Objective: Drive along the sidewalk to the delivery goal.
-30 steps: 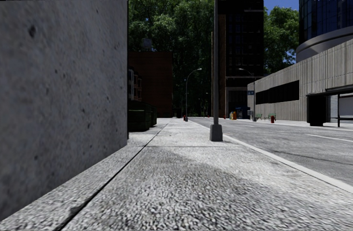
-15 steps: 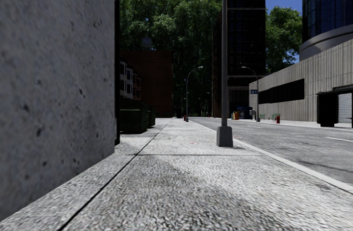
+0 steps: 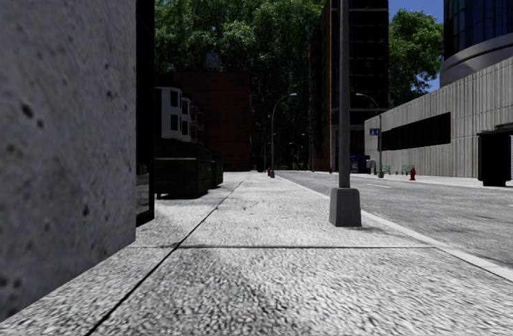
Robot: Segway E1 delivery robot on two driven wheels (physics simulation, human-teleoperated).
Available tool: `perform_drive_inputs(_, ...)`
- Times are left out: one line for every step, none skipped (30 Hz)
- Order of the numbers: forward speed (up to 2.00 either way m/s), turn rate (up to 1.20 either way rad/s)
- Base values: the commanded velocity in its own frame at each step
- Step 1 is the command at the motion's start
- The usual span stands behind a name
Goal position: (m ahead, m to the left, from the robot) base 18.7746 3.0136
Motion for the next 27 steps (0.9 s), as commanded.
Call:
perform_drive_inputs(2.0, 0.0)
perform_drive_inputs(2.0, 0.0)
perform_drive_inputs(2.0, 0.0)
perform_drive_inputs(2.0, 0.0)
perform_drive_inputs(2.0, 0.0)
perform_drive_inputs(2.0, 0.0)
perform_drive_inputs(2.0, 0.0)
perform_drive_inputs(2.0, 0.0)
perform_drive_inputs(2.0, 0.0)
perform_drive_inputs(2.0, 0.0)
perform_drive_inputs(2.0, 0.0)
perform_drive_inputs(2.0, 0.0)
perform_drive_inputs(2.0, 0.0)
perform_drive_inputs(2.0, 0.0)
perform_drive_inputs(2.0, 0.0)
perform_drive_inputs(2.0, 0.0)
perform_drive_inputs(2.0, 0.0)
perform_drive_inputs(2.0, 0.0)
perform_drive_inputs(2.0, 0.0)
perform_drive_inputs(2.0, 0.0)
perform_drive_inputs(2.0, 0.0)
perform_drive_inputs(2.0, 0.0)
perform_drive_inputs(2.0, 0.0)
perform_drive_inputs(2.0, 0.0)
perform_drive_inputs(2.0, 0.0)
perform_drive_inputs(2.0, 0.0)
perform_drive_inputs(2.0, 0.0)
